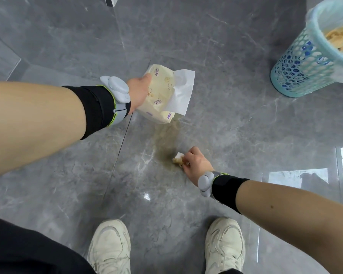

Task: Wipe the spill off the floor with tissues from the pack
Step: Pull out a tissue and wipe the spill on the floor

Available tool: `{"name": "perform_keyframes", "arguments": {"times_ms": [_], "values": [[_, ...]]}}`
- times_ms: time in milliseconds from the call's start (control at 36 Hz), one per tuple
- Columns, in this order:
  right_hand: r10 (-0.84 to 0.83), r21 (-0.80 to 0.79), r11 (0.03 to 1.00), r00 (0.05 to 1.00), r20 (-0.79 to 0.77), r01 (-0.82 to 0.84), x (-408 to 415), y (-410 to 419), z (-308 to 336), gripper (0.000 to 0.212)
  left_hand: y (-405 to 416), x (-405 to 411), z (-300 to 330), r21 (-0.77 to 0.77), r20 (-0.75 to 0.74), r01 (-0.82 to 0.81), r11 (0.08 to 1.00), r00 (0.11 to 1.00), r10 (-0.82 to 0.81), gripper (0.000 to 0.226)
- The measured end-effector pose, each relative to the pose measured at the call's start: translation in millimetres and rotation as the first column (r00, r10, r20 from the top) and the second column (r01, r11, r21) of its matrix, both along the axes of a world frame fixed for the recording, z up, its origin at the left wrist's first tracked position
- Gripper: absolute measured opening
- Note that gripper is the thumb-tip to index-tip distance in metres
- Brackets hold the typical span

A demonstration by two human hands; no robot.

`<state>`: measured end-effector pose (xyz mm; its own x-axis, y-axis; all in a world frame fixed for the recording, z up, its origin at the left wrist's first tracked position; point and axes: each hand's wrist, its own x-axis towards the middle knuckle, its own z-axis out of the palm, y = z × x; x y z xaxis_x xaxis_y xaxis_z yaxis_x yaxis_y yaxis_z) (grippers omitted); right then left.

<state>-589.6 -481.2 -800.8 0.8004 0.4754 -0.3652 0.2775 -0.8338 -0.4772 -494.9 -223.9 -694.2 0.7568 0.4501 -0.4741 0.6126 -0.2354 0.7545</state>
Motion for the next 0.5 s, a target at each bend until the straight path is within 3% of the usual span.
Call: {"name": "perform_keyframes", "arguments": {"times_ms": [83,194,333,500], "values": [[0.026,0.075,0.997,1.000,0.000,-0.026,-0.8,2.4,5.2,0.009,0.0,1.7,-3.7,0.015,0.002,-0.005,1.000,1.000,0.005,0.043],[0.170,0.189,0.966,0.985,0.036,-0.174,-16.4,8.9,5.5,0.023,0.0,2.0,-7.9,0.017,-0.004,-0.010,1.000,1.000,0.010,0.043],[0.447,0.145,0.879,0.891,0.078,-0.454,-45.7,16.8,-8.7,0.030,1.2,2.6,-11.4,0.049,-0.023,0.000,0.999,1.000,0.001,0.045],[0.561,0.085,0.824,0.828,0.015,-0.560,-26.5,20.3,-17.7,0.018,6.5,2.1,-18.9,0.074,-0.027,0.019,0.997,0.999,-0.017,0.047]]}}
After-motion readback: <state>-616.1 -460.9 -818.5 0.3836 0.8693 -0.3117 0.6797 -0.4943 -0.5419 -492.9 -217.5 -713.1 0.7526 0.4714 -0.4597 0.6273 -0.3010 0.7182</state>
